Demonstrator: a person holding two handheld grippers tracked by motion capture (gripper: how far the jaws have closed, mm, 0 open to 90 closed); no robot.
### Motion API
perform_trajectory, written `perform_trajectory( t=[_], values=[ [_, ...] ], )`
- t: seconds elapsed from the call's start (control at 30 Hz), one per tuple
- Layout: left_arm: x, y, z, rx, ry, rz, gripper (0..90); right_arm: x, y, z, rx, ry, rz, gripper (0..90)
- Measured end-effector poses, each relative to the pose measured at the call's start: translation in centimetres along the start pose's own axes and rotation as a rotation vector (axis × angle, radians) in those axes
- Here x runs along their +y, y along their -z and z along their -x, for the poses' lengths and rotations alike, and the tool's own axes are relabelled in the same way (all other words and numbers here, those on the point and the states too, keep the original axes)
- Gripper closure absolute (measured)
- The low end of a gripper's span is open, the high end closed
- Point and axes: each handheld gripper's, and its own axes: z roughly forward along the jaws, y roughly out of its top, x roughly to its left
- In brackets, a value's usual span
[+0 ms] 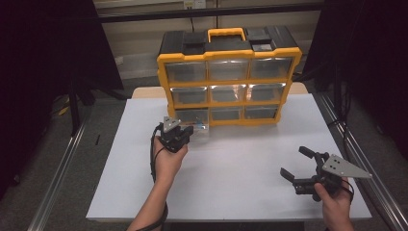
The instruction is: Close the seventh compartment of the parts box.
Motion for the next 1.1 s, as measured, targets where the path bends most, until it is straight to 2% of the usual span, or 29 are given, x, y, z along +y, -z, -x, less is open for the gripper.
perform_trajectory(
  t=[0.17,0.23,0.33,0.47,0.53,0.7,0.77,1.03,1.1],
  values=[
    [0.1,-0.3,0.0,-0.003,0.007,0.011,90.0,0.0,0.0,0.0,0.000,-0.002,0.001,0.0],
    [0.1,-0.3,0.0,0.007,-0.004,0.004,90.0,0.0,0.0,0.0,-0.004,-0.002,0.004,0.0],
    [0.1,-0.5,0.0,0.002,0.007,0.013,90.0,0.0,0.1,0.0,-0.003,-0.002,0.006,0.0],
    [0.3,-0.5,0.0,0.012,-0.005,0.002,90.0,0.0,0.1,0.0,-0.003,-0.002,0.006,0.0],
    [0.3,-0.6,0.0,0.010,0.009,0.012,90.0,0.0,0.1,0.0,-0.005,-0.003,0.006,0.0],
    [0.4,-0.8,0.0,0.006,0.008,0.016,90.0,0.0,0.1,0.0,-0.002,-0.003,0.006,0.0],
    [0.4,-0.8,0.0,0.020,0.004,0.010,90.0,0.0,0.1,0.0,-0.003,-0.003,0.006,0.0],
    [0.6,-1.1,-0.2,0.026,0.000,0.012,90.0,0.0,0.1,0.0,-0.003,-0.005,0.004,0.0],
    [0.6,-1.3,-0.1,0.022,0.016,0.018,90.0,0.0,0.1,0.0,0.000,-0.007,0.007,0.0]
  ],
)
